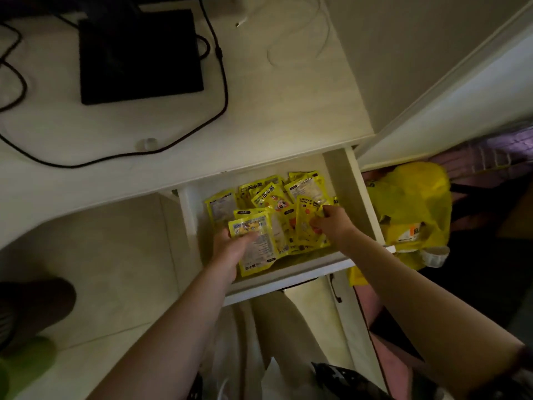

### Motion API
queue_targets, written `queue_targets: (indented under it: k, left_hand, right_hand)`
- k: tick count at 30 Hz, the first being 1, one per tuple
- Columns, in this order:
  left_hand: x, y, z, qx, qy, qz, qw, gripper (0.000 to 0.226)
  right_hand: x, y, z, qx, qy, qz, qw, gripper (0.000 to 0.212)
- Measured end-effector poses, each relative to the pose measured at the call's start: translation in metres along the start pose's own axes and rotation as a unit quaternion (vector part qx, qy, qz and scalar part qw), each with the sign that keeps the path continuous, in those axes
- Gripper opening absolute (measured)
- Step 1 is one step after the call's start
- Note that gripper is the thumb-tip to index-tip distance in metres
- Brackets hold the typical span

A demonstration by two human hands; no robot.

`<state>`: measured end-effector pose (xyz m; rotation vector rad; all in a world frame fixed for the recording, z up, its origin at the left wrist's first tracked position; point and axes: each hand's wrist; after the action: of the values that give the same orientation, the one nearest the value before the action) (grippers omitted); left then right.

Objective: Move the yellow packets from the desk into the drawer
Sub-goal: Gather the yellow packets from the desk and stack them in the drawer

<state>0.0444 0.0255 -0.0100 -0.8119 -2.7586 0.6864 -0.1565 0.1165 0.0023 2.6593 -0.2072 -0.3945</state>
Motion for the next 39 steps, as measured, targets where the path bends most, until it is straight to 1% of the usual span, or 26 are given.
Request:
queue_targets:
  k: [1, 5, 8, 12, 17, 19, 22, 24, 27, 29, 31, 34, 36, 39]
  left_hand:
    - [0.004, 0.003, 0.004, -0.005, -0.001, 0.004, 1.0, 0.048]
    - [0.015, 0.01, 0.014, -0.018, -0.006, 0.003, 1.0, 0.047]
    - [0.016, 0.017, 0.026, -0.022, -0.022, 0.021, 0.999, 0.05]
    - [0.012, 0.018, 0.033, -0.007, -0.053, 0.092, 0.994, 0.037]
    - [0.009, 0.014, 0.034, -0.009, -0.031, 0.17, 0.985, 0.012]
    - [0.007, 0.014, 0.033, 0.0, -0.026, 0.198, 0.98, 0.014]
    - [0.001, 0.016, 0.029, 0.007, -0.036, 0.232, 0.972, 0.015]
    - [-0.005, 0.018, 0.024, 0.004, -0.04, 0.252, 0.967, 0.014]
    - [-0.011, 0.015, 0.011, -0.004, -0.043, 0.261, 0.964, 0.023]
    - [-0.014, 0.013, 0.001, -0.004, -0.045, 0.255, 0.966, 0.033]
    - [-0.019, 0.01, -0.012, 0.01, -0.05, 0.248, 0.967, 0.041]
    - [-0.03, 0.008, -0.035, 0.051, -0.07, 0.246, 0.965, 0.04]
    - [-0.041, 0.01, -0.052, 0.073, -0.105, 0.248, 0.96, 0.037]
    - [-0.06, 0.017, -0.076, 0.087, -0.161, 0.243, 0.952, 0.033]
  right_hand:
    - [-0.001, -0.003, 0.005, 0.001, 0.014, -0.005, 1.0, 0.012]
    - [-0.003, -0.011, 0.023, 0.004, 0.061, -0.029, 0.998, 0.043]
    - [-0.002, -0.017, 0.034, 0.014, 0.068, -0.033, 0.997, 0.054]
    - [-0.002, -0.021, 0.044, 0.004, 0.061, -0.096, 0.993, 0.052]
    - [-0.006, -0.028, 0.047, -0.015, 0.056, -0.16, 0.985, 0.045]
    - [-0.009, -0.03, 0.045, -0.008, 0.051, -0.175, 0.983, 0.042]
    - [-0.013, -0.028, 0.039, 0.011, 0.047, -0.226, 0.973, 0.029]
    - [-0.016, -0.025, 0.034, 0.02, 0.042, -0.258, 0.965, 0.027]
    - [-0.021, -0.019, 0.027, 0.032, 0.045, -0.306, 0.951, 0.028]
    - [-0.024, -0.012, 0.019, 0.026, 0.045, -0.307, 0.95, 0.026]
    - [-0.025, -0.002, 0.01, 0.007, 0.051, -0.324, 0.945, 0.026]
    - [-0.022, 0.016, -0.006, -0.034, 0.051, -0.378, 0.924, 0.031]
    - [-0.015, 0.027, -0.014, -0.065, 0.049, -0.42, 0.904, 0.031]
    - [0.005, 0.045, -0.028, -0.145, 0.04, -0.452, 0.879, 0.026]
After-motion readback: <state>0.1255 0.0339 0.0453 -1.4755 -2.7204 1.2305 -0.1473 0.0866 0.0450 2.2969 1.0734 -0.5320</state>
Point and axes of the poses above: each hand's wrist, its own z-axis towards the middle knuckle, its own x-axis out of the palm, y = z × x, and after that the axes turned 13 degrees about y, right-handed
